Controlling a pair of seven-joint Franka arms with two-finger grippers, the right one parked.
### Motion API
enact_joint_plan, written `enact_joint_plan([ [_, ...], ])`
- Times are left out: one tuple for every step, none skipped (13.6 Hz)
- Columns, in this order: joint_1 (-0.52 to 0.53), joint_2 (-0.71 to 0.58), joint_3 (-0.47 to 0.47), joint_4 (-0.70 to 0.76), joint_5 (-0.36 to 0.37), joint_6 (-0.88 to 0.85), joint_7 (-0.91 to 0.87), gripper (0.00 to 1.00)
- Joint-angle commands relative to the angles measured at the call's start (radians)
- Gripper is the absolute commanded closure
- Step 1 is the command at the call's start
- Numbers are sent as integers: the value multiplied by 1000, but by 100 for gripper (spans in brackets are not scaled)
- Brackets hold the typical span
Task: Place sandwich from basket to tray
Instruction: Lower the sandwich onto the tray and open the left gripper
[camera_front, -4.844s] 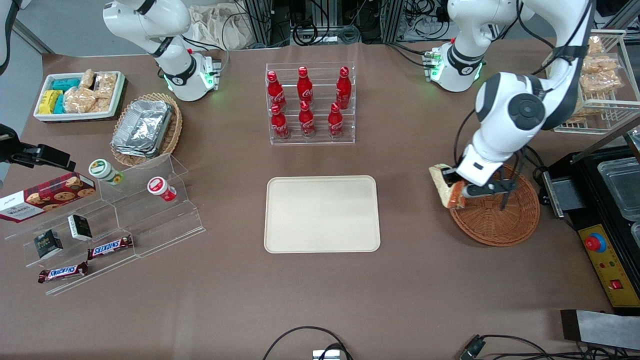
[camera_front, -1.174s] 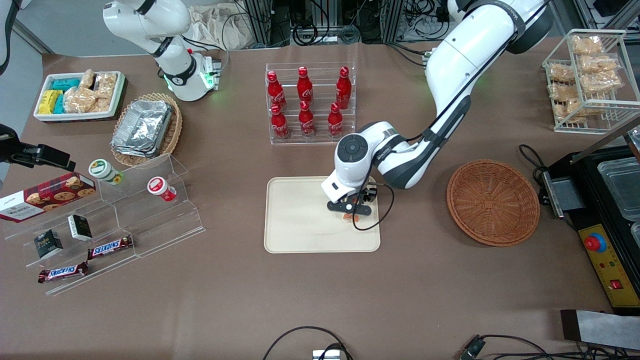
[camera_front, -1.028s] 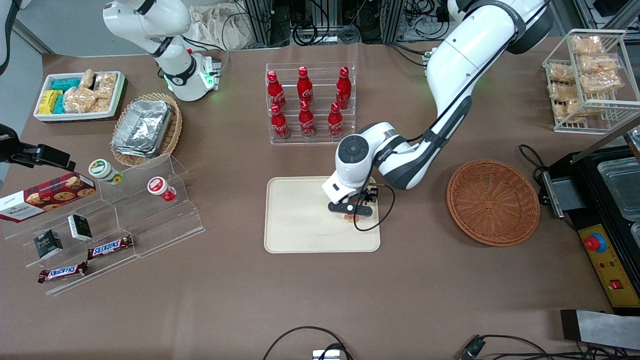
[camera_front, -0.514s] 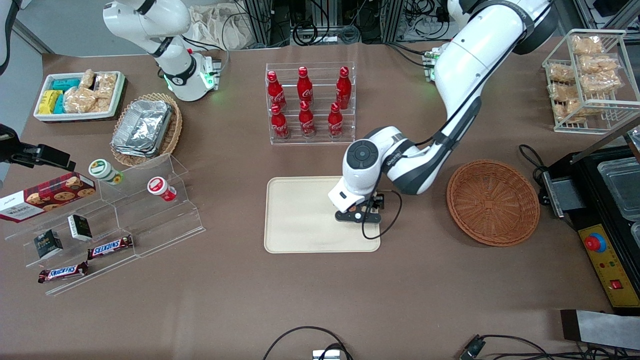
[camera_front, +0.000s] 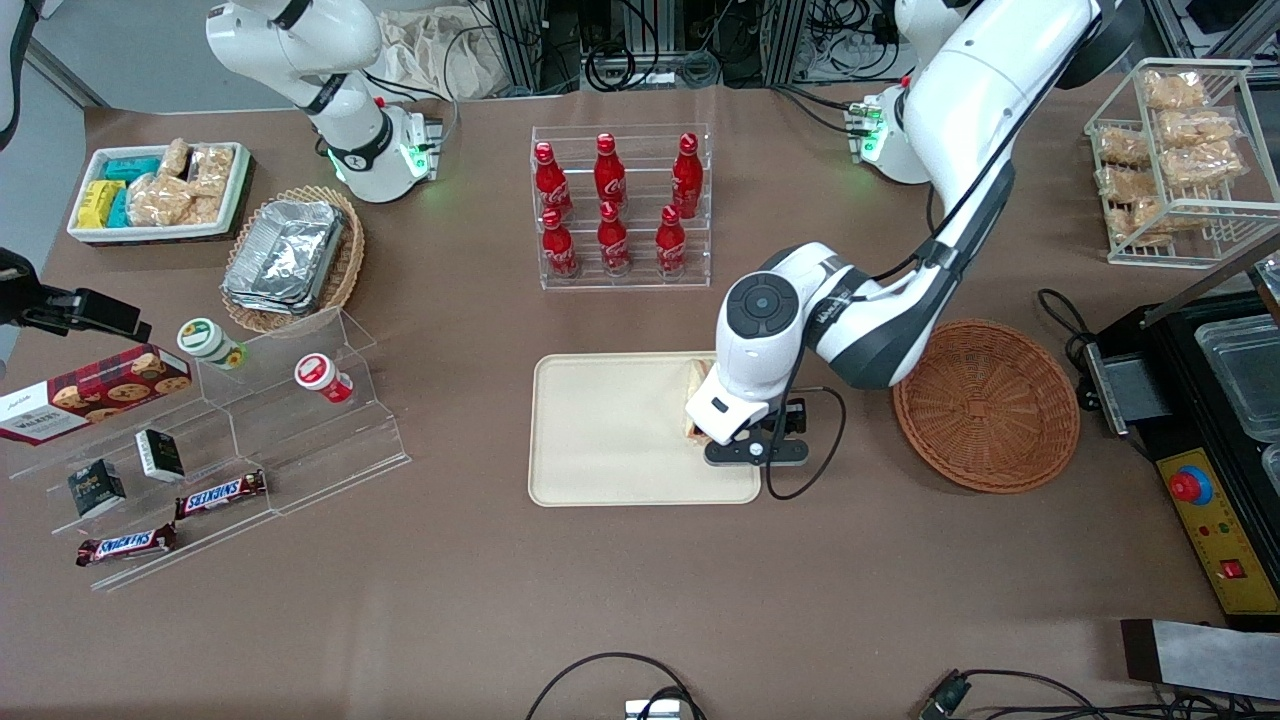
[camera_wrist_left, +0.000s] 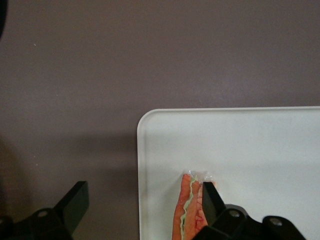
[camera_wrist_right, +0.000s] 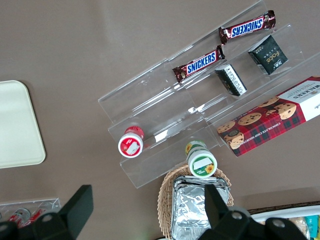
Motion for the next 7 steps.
enact_joint_plan([
  [-3,-3,-4,100,-18,-96,-13,0],
  [-3,-3,-4,128,-16,-129,-13,0],
  [-1,-3,-4,151,-15,-166,-13,0],
  [-1,-4,-4,170,-15,-195,-11,0],
  [-1,-9,-3,182,-12,-208,-11,0],
  [5,-16,-3,185,-12,-211,-11,0],
  [29,-29,-4,185,-16,-214,-13,0],
])
